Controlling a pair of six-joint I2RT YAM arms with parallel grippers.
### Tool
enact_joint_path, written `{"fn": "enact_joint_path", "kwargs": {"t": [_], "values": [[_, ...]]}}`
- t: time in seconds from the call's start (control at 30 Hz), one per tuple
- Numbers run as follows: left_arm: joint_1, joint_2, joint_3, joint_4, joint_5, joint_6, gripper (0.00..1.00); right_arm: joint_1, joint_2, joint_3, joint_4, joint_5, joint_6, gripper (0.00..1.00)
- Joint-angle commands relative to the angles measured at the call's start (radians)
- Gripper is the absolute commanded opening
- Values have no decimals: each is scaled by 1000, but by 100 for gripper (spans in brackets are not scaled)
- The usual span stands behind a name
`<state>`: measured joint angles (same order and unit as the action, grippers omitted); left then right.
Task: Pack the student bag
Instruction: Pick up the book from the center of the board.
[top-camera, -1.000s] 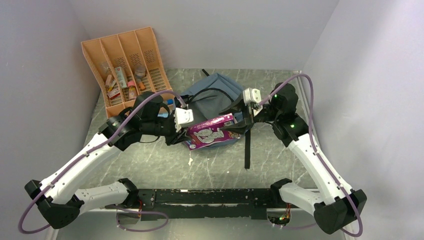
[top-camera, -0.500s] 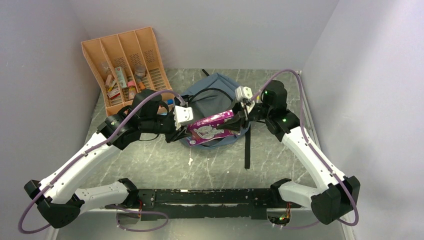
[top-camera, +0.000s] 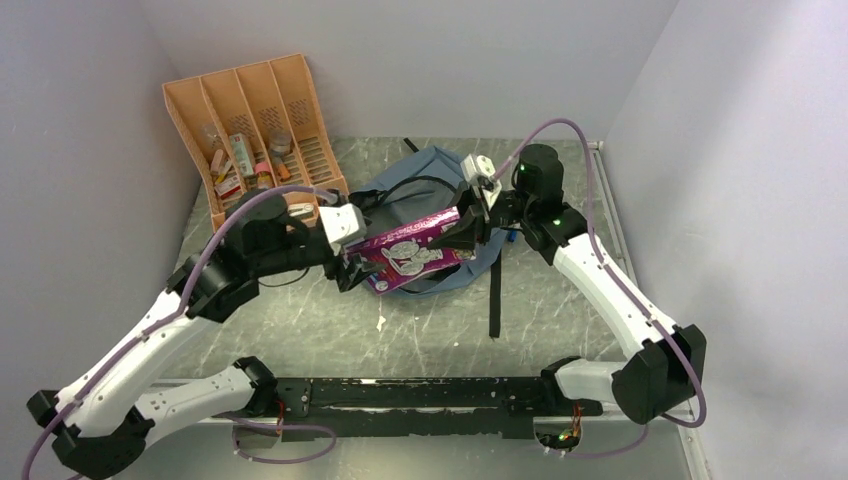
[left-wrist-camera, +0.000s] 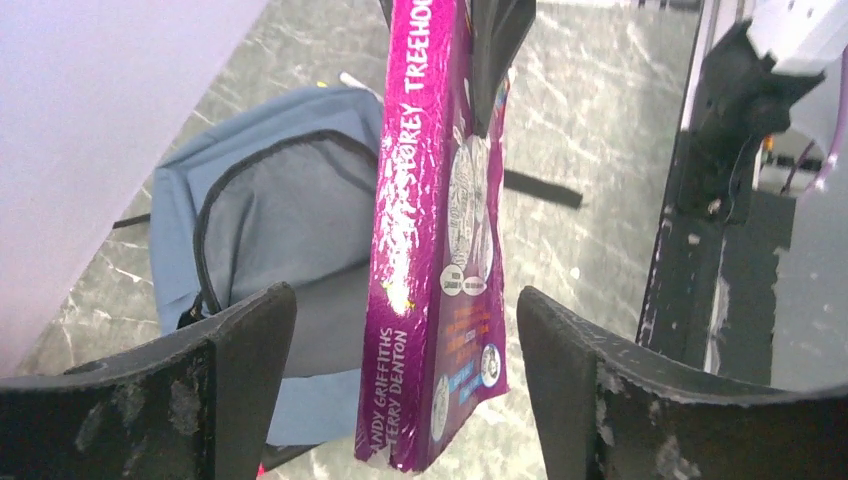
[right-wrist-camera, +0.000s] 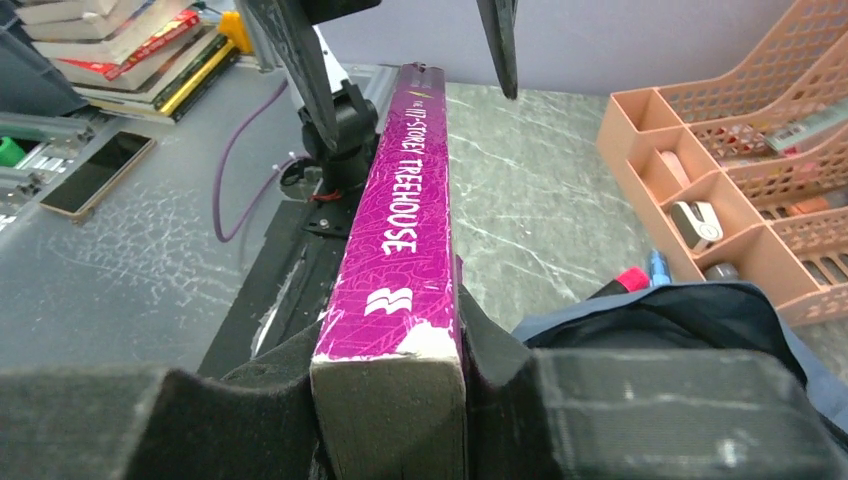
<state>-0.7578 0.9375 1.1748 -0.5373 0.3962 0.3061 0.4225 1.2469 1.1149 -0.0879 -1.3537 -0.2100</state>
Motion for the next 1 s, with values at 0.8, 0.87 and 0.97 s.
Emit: {"fn": "enact_joint_path", "kwargs": {"t": [0.8,0.87,0.97], "values": [[-6,-113,-258,691,237,-465,63,2,-162,-93,843,119,601,0],[-5,-104,-256,699,254,-470,53,2,-159,-85,832,105,605,0],[-6,-103,-254,696,256,-470,43,3,-167,-80,797,106,576,0]]}}
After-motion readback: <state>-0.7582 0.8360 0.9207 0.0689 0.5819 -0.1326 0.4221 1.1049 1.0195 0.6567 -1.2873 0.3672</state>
